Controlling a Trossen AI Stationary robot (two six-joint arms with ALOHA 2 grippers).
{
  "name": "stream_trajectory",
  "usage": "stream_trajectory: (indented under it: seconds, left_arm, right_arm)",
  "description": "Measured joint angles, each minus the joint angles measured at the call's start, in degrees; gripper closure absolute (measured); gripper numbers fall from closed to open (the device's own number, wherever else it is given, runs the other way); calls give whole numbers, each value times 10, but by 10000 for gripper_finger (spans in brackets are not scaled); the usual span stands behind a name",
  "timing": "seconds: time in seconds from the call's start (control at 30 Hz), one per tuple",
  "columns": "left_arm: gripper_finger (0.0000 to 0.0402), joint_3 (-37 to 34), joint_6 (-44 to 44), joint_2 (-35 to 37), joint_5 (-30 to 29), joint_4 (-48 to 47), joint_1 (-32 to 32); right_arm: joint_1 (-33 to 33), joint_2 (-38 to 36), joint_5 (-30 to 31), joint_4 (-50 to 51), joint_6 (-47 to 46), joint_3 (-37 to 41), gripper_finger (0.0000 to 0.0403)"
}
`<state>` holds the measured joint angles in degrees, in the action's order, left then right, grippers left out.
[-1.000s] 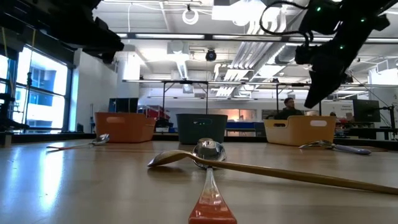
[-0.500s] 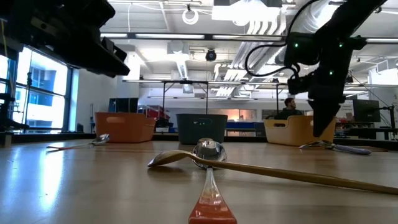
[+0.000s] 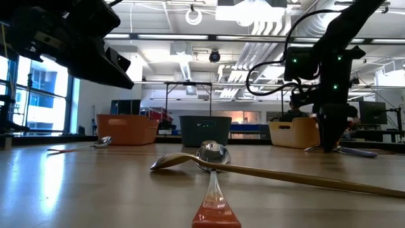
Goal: Sort silverware by color (type)
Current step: Put the orange spoon into the blue bin
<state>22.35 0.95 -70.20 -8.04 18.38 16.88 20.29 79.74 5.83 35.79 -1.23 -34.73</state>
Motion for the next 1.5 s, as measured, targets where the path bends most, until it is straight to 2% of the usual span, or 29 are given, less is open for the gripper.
stream_trajectory:
  seconds: [0.23,0.53,0.8,1.03,1.3,1.4,1.5]
  left_arm:
    - [398,0,-1,0,0,0,0]
    - [398,0,-1,0,0,1,0]
    - [398,0,-1,0,-1,7,0]
    - [398,0,-1,0,-19,15,0]
    - [401,0,-36,0,-37,57,-37]
    - [401,0,-39,0,-74,77,-69]
    - [401,0,-47,0,-134,95,-106]
  right_arm:
    - [13,17,-13,-1,2,0,214]
    - [17,18,-22,-6,17,1,323]
    - [19,5,23,13,32,-22,391]
    - [2,2,12,66,40,-100,398]
    - [-38,3,-11,99,-31,-236,401]
    - [-47,16,-7,77,-88,-290,401]
    - [-54,42,43,40,-150,-339,402]
